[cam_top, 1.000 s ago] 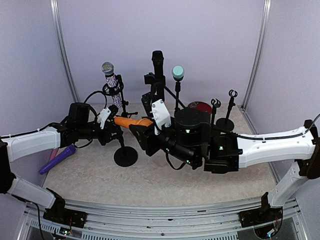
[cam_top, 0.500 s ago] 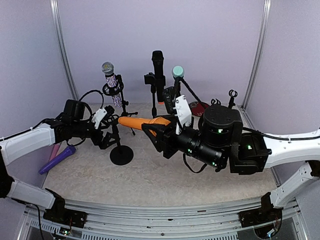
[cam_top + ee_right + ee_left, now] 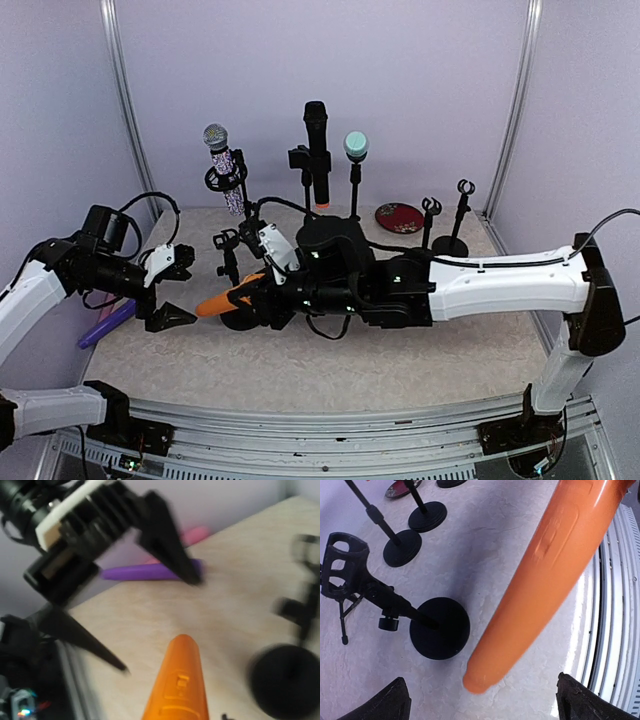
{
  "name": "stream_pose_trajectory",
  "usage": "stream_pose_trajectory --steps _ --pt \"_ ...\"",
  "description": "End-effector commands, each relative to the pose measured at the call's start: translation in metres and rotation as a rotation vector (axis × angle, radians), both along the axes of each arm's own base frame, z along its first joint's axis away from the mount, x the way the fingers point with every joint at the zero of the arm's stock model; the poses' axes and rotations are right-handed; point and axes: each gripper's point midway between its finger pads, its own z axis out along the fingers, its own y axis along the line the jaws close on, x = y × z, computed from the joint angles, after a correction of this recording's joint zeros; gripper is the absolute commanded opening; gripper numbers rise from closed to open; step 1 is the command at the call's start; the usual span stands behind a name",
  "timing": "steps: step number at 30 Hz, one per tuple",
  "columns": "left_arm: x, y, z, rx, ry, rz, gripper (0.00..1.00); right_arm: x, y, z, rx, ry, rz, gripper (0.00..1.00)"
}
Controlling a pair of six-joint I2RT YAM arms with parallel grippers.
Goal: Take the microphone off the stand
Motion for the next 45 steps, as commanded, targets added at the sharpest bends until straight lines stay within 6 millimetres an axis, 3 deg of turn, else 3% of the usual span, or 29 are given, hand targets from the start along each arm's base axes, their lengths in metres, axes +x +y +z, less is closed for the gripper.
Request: stream_pose_trajectory --steps 1,7,17,22,26,29,33,36,39,45 --pt "-0.030 -0.006 0.011 -0.028 0.020 -0.131 0.99 -0.015 0.042 0.023 0.086 0.028 0.178 0.00" --pt "-0.044 -0.006 0.010 -0.029 0.004 -0.183 0.94 -0.013 0.066 0.027 0.168 0.064 0.255 0.00" --pt "-0.040 -0.005 0.008 -0.023 -0.025 -0.170 0.49 -0.015 0.074 0.018 0.185 0.101 0.281 0.00" --pt "-0.034 0.000 -0.001 0.007 -0.035 -0.134 0.45 -0.012 0.068 0.023 0.192 0.082 0.260 0.46" --pt "-0.026 0.016 -0.031 0.127 -0.042 -0.084 0.43 0.004 0.051 0.040 0.217 0.048 0.195 0.77" --pt "-0.010 0.047 -0.062 0.252 -0.063 0.016 0.39 0.020 0.031 0.053 0.246 0.028 0.140 0.87" --pt "-0.004 0.082 -0.099 0.353 -0.045 0.081 0.34 0.037 0.011 0.059 0.261 0.024 0.083 0.88" --pt "-0.003 0.099 -0.117 0.373 -0.005 0.119 0.35 0.044 0.001 0.057 0.253 0.020 0.050 0.87" --pt "-0.001 0.102 -0.117 0.353 0.018 0.126 0.49 0.052 -0.006 0.047 0.220 0.026 0.000 0.87" --pt "-0.021 0.065 -0.088 0.244 -0.044 -0.068 0.84 0.064 -0.017 0.015 0.134 0.048 -0.084 0.89"
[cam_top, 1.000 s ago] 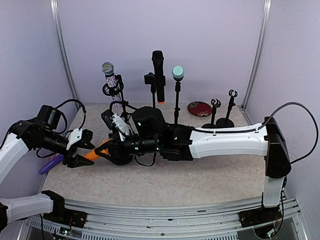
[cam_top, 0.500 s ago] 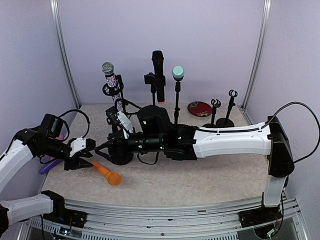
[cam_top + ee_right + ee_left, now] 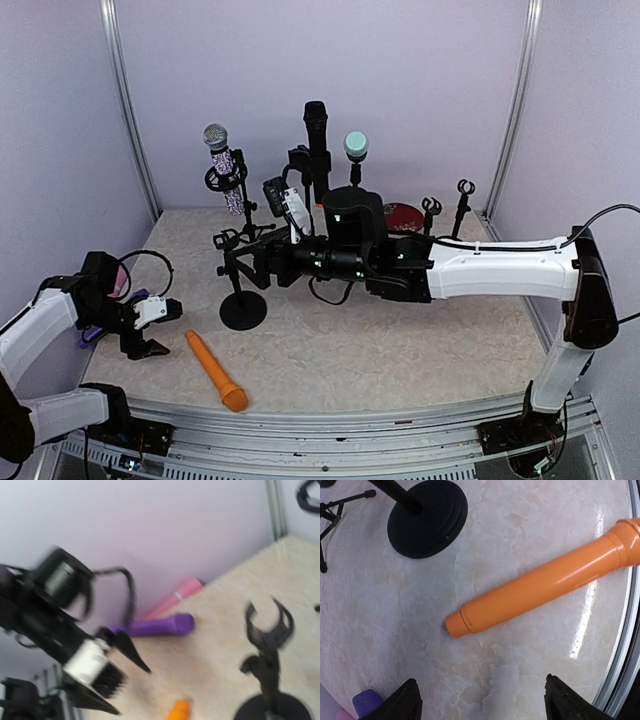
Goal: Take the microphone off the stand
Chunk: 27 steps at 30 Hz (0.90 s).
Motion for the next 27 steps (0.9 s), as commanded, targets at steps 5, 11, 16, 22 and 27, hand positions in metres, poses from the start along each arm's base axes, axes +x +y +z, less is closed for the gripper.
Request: stream_pose_trajectory --steps 5,11,16,22,27 --pt "-0.034 -0.060 0.015 -0.023 -0.059 -0.364 0.93 0.009 -0.020 -0.029 -0.078 0.043 -0.094 0.91" --pt "-0.049 -0.062 -0.027 0.097 0.050 -0.494 0.93 0.010 -0.029 -0.027 -0.070 0.057 -0.122 0.90" --pt "-0.059 -0.044 -0.052 0.219 0.107 -0.562 0.90 0.010 -0.034 -0.022 -0.064 0.056 -0.134 0.86" --pt "-0.055 -0.030 -0.068 0.288 0.165 -0.533 0.85 0.010 -0.035 -0.013 -0.059 0.054 -0.138 0.83" --pt "-0.040 -0.033 -0.069 0.261 0.108 -0.480 0.81 0.011 -0.037 -0.009 -0.056 0.051 -0.147 0.80"
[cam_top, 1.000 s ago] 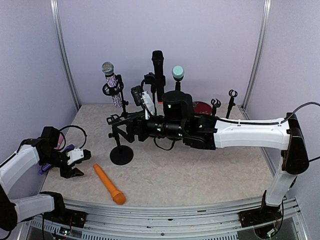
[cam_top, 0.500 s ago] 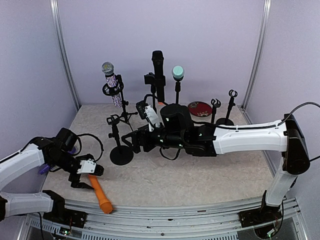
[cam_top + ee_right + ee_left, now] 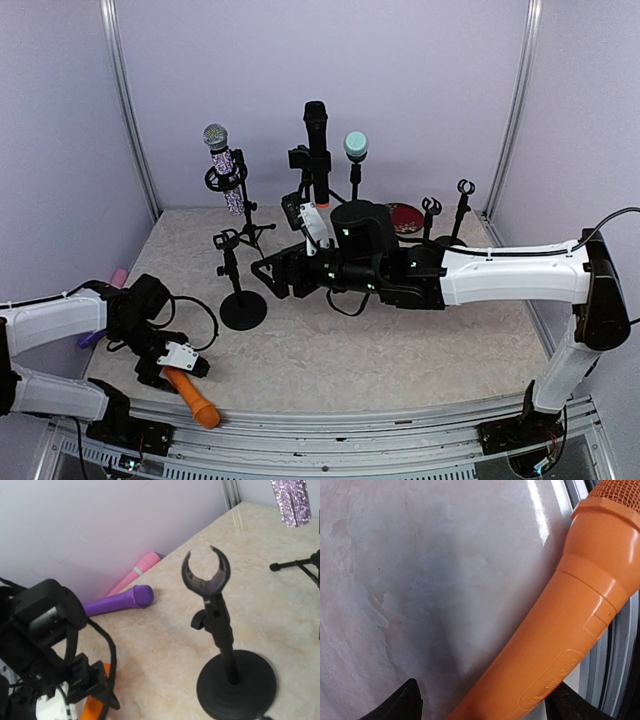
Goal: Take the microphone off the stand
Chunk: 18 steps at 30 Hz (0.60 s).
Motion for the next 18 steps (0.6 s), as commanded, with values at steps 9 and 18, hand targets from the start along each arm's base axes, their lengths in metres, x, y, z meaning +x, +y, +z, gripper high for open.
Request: stream_pose_trajectory --steps 9,18 --pt "0.028 0.019 0.003 -0.022 -0.051 0.200 0.48 0.009 -0.008 0.018 -0.004 -0.029 -0.055 0.75" --pt "0.045 0.093 0.013 0.074 -0.134 0.420 0.43 0.023 0.012 0.015 -0.072 -0.100 -0.056 0.78"
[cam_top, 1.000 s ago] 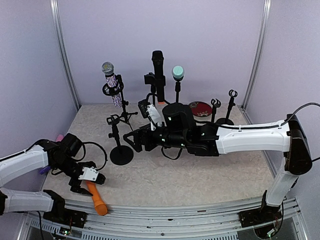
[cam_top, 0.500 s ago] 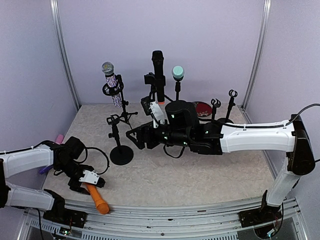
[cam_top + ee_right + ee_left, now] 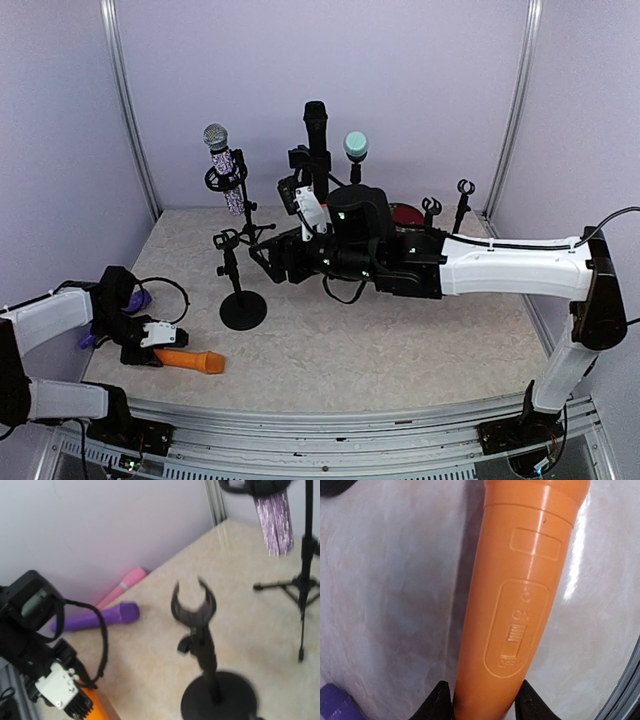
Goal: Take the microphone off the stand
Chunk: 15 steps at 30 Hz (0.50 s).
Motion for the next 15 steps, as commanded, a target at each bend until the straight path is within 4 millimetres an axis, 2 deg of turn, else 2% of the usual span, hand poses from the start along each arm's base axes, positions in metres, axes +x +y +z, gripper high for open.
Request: stream_pose_trajectory --steps 1,6,8,11,15 --pt "0.009 0.052 0.010 0.099 -0.063 0.105 0.43 0.015 0.015 -0.009 -0.066 -0.048 -0.015 0.82" --pt "0.017 0.111 0.013 0.158 -0.122 0.289 0.43 0.025 0.041 -0.018 -0.095 -0.081 0.006 0.89" --pt "0.022 0.126 0.016 0.160 -0.148 0.364 0.43 0.030 0.051 -0.025 -0.123 -0.092 0.014 0.90" --pt "0.026 0.133 0.020 0.136 -0.167 0.436 0.49 0.039 0.064 -0.033 -0.146 -0.109 0.020 0.91" --pt "0.029 0.128 0.032 0.097 -0.212 0.473 0.55 0.059 0.075 -0.050 -0.176 -0.112 0.015 0.92"
